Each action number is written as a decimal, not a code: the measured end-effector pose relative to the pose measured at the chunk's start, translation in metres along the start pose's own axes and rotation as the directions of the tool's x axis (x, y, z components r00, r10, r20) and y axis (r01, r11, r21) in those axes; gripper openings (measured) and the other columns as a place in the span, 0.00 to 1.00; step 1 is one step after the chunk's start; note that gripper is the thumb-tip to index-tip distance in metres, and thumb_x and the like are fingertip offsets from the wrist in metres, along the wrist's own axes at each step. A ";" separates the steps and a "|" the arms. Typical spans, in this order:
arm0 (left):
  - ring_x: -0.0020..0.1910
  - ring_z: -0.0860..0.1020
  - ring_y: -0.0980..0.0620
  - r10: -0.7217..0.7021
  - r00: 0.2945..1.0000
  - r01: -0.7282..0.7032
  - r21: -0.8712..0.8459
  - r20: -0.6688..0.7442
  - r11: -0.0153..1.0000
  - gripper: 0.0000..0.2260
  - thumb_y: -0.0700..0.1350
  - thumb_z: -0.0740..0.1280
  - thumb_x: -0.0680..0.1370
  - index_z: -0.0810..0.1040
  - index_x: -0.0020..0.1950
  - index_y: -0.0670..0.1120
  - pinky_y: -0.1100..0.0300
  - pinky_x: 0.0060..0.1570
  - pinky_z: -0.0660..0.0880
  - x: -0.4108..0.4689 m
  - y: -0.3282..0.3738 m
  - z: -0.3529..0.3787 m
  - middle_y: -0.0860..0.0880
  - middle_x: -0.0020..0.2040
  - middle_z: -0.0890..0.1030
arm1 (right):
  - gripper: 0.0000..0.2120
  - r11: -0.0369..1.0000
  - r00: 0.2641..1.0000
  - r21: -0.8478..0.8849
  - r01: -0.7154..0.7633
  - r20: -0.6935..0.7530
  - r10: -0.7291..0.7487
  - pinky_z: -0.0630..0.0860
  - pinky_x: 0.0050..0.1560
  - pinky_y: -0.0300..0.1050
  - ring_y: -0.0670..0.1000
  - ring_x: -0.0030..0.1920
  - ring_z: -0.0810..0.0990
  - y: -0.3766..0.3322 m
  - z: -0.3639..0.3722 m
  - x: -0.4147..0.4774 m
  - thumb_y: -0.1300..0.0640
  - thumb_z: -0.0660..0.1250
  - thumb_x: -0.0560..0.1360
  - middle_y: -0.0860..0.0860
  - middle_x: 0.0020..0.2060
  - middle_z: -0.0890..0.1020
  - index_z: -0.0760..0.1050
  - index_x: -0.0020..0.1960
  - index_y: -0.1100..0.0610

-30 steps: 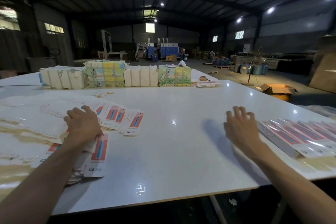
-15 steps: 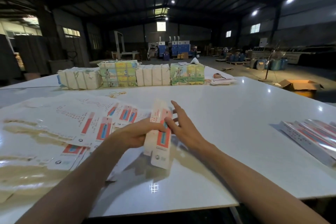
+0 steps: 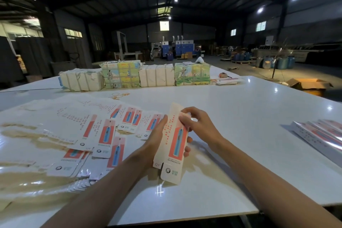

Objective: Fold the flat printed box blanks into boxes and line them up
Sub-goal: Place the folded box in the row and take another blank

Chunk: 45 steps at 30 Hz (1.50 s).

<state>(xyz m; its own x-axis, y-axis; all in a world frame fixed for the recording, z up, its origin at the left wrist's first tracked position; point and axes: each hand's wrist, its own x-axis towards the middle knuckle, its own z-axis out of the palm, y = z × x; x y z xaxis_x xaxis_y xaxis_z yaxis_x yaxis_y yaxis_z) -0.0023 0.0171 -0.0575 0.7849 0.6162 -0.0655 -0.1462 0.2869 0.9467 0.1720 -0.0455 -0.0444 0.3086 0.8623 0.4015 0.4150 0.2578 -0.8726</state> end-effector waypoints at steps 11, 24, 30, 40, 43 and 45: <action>0.39 0.85 0.44 -0.124 0.966 0.115 0.053 0.225 0.992 0.34 0.70 0.57 0.81 0.79 0.64 0.41 0.52 0.41 0.84 0.004 0.003 -0.001 0.40 0.48 0.83 | 0.25 0.978 0.977 0.157 -0.140 0.179 0.111 0.83 0.48 0.40 0.57 0.47 0.89 -0.010 -0.019 0.005 0.44 0.69 0.82 0.58 0.43 0.88 0.83 0.50 0.69; 0.21 0.71 0.55 -0.082 0.996 0.085 -0.080 0.042 0.993 0.28 0.70 0.60 0.73 0.72 0.46 0.44 0.65 0.23 0.73 0.006 0.003 0.017 0.49 0.29 0.72 | 0.22 0.857 0.989 0.496 -0.136 0.114 0.090 0.82 0.54 0.45 0.56 0.51 0.84 -0.020 0.002 -0.005 0.47 0.72 0.79 0.58 0.47 0.84 0.79 0.60 0.67; 0.27 0.80 0.53 0.006 0.998 0.008 -0.221 0.066 0.975 0.24 0.68 0.61 0.77 0.75 0.50 0.47 0.62 0.27 0.78 0.006 0.001 -0.002 0.48 0.33 0.80 | 0.29 0.885 0.979 0.435 -0.165 0.179 0.094 0.83 0.57 0.51 0.58 0.54 0.88 -0.013 0.018 -0.012 0.49 0.73 0.79 0.58 0.51 0.87 0.63 0.75 0.44; 0.48 0.87 0.59 0.441 0.873 -0.309 0.460 -0.211 0.832 0.24 0.70 0.60 0.78 0.64 0.73 0.68 0.63 0.36 0.81 0.003 -0.001 0.004 0.60 0.51 0.83 | 0.27 0.968 0.994 0.244 -0.063 0.105 0.038 0.85 0.46 0.40 0.53 0.53 0.89 -0.007 0.008 -0.008 0.42 0.73 0.79 0.50 0.50 0.89 0.66 0.74 0.35; 0.50 0.83 0.70 0.473 0.876 -0.336 0.590 -0.090 0.734 0.33 0.69 0.70 0.75 0.51 0.70 0.80 0.70 0.35 0.78 0.002 0.002 0.010 0.72 0.60 0.72 | 0.26 0.972 0.988 0.224 -0.073 0.146 0.041 0.85 0.45 0.39 0.53 0.54 0.89 -0.007 0.006 -0.008 0.40 0.76 0.76 0.49 0.51 0.89 0.69 0.70 0.29; 0.53 0.83 0.67 0.449 0.893 -0.317 0.661 -0.035 0.681 0.43 0.66 0.77 0.70 0.46 0.68 0.83 0.71 0.38 0.79 0.000 -0.002 0.009 0.71 0.62 0.71 | 0.25 0.974 0.985 0.209 -0.090 0.161 0.057 0.85 0.44 0.42 0.52 0.55 0.88 -0.008 0.005 -0.009 0.40 0.76 0.76 0.47 0.51 0.89 0.70 0.69 0.26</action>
<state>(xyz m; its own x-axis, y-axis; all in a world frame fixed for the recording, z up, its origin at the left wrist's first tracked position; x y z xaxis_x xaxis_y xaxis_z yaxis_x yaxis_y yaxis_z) 0.0033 0.0098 -0.0570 0.6145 0.7043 0.3555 0.0497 -0.4842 0.8735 0.1619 -0.0529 -0.0423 0.1896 0.9345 0.3012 0.1969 0.2644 -0.9441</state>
